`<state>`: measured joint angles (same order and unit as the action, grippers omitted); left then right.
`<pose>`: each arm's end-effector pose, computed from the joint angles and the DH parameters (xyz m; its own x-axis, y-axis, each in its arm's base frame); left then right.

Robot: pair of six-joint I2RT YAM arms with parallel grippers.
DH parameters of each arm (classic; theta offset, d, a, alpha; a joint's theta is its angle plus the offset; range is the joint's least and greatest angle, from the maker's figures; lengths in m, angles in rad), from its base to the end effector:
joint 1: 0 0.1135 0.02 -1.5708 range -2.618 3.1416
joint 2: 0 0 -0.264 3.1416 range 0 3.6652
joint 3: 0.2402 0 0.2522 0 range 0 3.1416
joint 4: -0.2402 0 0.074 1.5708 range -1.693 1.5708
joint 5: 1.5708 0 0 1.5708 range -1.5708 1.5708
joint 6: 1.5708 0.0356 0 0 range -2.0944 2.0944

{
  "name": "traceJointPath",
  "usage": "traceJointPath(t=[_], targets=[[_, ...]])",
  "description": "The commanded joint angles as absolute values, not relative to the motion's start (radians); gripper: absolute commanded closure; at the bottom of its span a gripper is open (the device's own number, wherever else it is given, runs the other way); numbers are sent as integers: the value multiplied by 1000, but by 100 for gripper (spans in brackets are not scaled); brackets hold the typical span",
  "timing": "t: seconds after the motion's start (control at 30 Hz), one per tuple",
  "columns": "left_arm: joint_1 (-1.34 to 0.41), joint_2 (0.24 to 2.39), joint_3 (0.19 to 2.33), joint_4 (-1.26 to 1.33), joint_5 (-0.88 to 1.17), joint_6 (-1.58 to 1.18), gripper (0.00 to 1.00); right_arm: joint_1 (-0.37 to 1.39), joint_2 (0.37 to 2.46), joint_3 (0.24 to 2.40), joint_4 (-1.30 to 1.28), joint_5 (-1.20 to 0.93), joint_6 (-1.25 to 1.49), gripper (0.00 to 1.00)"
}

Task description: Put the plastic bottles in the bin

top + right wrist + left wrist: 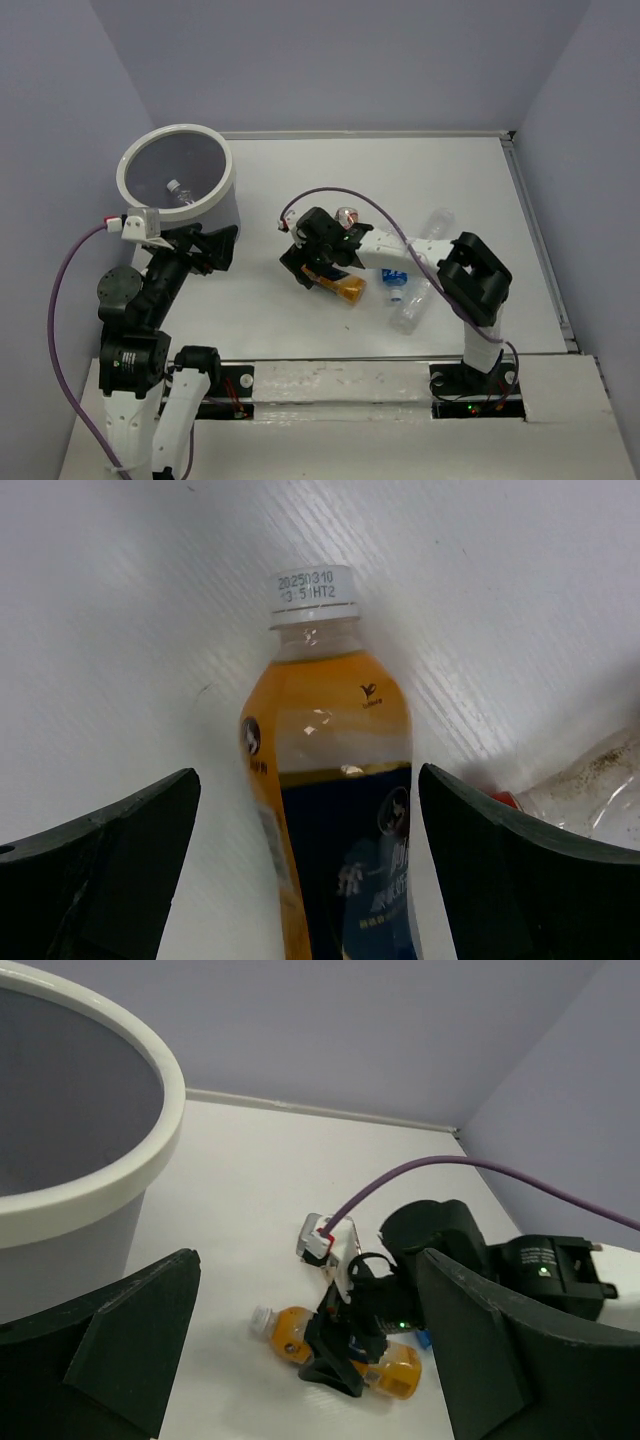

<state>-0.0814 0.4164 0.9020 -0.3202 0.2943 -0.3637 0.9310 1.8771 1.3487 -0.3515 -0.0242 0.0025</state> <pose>0.0727 -0.0163 0.4055 0.0242 -0.3435 -0.9388 0.3976 0.8649 -0.3062 0.2448 0.3304 0.2091 -0.4622 -0.6168 -0.6372 -0.8100 0.5860 0.0202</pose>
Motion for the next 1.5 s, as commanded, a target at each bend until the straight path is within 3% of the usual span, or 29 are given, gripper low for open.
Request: traceJointPath(t=[0.0,0.17,0.2,0.3,0.33,0.5,0.73,0.9,1.07,1.3,1.47], targets=[[-81,399,908,-367,356,-344,1,946,1948,1443,-414,55,-51,4],[-81,391,929,-357,357,-331,1,971,2022,1494,-425,86,-54,15],[-81,391,934,-356,356,-330,1,985,2023,1509,-425,92,-43,24],[-80,391,954,-356,354,-327,1,1005,2014,1535,-425,97,-11,34],[-83,390,957,-356,354,-327,1,1005,2007,1551,-422,97,1,44],[-95,382,988,-354,347,-339,1,1023,1898,1595,-416,78,80,51],[-123,365,1138,-290,353,-403,2,1023,1764,1741,-223,32,130,52],[-149,368,1218,-270,342,-408,2,1023,1778,1873,-34,-35,170,53],[-161,364,1209,-268,345,-414,2,1023,1890,2086,184,-37,195,53],[-183,344,1195,-278,342,-429,2,1023,2245,2486,455,-43,225,53],[-198,342,1174,-279,350,-445,2,1014,2436,2643,621,-5,262,55]])
